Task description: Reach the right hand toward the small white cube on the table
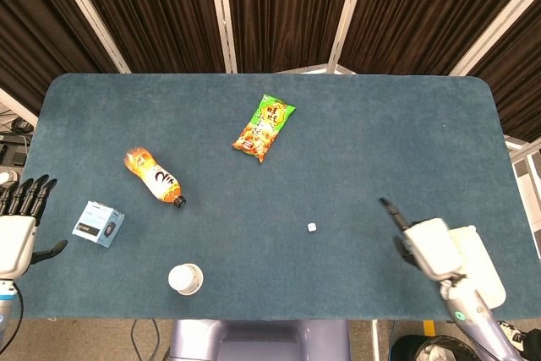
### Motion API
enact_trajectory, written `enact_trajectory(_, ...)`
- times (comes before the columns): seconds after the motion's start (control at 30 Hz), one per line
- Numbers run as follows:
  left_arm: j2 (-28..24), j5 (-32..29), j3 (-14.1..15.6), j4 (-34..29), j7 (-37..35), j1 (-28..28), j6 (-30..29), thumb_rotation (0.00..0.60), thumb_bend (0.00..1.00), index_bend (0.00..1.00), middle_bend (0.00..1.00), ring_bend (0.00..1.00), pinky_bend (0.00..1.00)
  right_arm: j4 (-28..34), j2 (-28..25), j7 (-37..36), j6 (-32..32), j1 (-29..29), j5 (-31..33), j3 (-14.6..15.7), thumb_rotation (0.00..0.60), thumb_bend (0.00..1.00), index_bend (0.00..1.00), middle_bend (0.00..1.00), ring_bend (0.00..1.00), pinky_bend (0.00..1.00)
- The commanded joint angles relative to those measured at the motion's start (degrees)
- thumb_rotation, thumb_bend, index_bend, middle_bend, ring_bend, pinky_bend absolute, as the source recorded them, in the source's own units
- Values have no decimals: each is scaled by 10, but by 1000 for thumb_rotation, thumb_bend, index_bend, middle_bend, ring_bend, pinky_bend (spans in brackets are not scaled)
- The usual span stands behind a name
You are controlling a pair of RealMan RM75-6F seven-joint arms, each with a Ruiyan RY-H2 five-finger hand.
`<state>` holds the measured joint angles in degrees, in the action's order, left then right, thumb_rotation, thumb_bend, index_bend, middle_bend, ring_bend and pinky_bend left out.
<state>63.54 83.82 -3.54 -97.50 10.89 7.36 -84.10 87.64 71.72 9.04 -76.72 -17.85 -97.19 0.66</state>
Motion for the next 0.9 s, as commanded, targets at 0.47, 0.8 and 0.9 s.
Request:
enact_trajectory(0.47,9,-19,-5,12,9,5,12,600,0,0,0,0,0,-13,95,130,239,-116,66,-3,600,595,47,894,866,1000)
enact_trajectory(0.8,11,-23,-4,15,13,5,13,600,0,0,0,0,0,-41,133,155,259,-134,91,-6,600,615,71,894,866,1000)
enact_trajectory(0.9,12,-23,-4,16,14,5,13,600,0,0,0,0,0,-42,133,155,255,-134,92,-3,600,615,74,894,866,1000)
